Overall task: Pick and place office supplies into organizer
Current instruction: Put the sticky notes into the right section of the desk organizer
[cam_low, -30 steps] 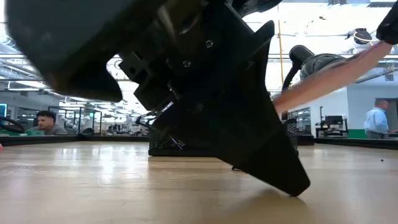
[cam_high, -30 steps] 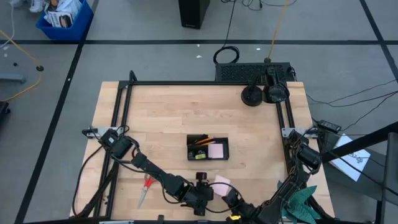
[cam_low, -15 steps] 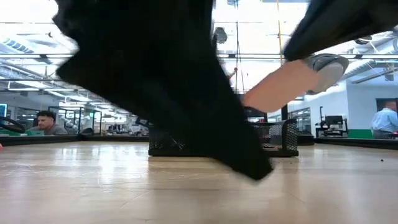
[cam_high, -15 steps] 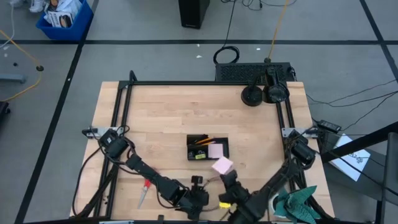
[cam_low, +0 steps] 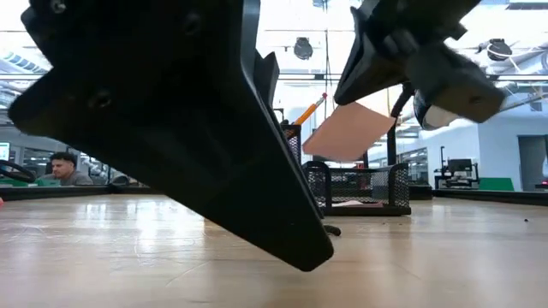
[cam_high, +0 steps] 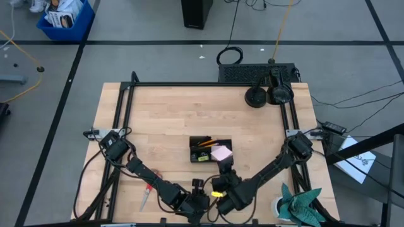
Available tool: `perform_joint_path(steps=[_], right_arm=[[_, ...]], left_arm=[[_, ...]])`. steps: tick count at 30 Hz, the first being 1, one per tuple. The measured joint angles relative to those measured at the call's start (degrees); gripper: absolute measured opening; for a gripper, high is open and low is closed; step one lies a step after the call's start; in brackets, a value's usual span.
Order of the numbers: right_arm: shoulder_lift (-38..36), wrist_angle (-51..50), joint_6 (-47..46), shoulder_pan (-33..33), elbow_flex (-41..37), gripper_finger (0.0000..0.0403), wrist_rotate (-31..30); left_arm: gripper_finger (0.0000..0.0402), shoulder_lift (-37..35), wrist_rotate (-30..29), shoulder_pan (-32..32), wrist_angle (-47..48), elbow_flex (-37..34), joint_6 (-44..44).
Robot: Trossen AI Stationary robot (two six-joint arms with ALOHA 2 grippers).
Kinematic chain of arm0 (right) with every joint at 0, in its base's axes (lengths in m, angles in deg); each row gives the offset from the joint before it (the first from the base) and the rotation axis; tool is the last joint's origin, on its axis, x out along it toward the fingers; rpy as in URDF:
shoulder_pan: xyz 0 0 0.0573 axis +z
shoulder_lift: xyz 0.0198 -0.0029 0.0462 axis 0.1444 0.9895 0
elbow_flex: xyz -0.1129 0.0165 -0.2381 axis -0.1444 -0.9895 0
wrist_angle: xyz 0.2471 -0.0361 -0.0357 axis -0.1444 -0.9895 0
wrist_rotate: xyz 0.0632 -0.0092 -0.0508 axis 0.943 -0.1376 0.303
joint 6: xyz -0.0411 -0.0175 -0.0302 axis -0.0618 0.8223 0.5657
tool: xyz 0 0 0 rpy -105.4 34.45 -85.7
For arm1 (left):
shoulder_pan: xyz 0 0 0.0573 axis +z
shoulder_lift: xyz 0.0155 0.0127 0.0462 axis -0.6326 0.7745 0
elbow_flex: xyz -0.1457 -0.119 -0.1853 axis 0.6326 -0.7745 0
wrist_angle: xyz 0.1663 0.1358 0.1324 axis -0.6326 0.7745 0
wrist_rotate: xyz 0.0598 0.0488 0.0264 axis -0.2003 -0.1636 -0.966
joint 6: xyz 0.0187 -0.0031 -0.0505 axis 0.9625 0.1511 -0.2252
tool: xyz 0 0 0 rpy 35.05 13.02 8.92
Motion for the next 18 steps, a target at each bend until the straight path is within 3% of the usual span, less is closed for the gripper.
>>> perform_joint_path(steps=[9, 18], right_arm=[[-0.1, -0.2, -0.3, -5.5, -0.3, 0.0000, 2.5], [-0.1, 6.4, -0.5, -10.0, -7.1, 0.0000, 5.6]], left_arm=[[0.0136, 0.0, 0.0, 0.0, 0.0, 0.0, 0.9], [0.0136, 0.0, 0.1, 0.0, 0.2, 0.0, 0.9]])
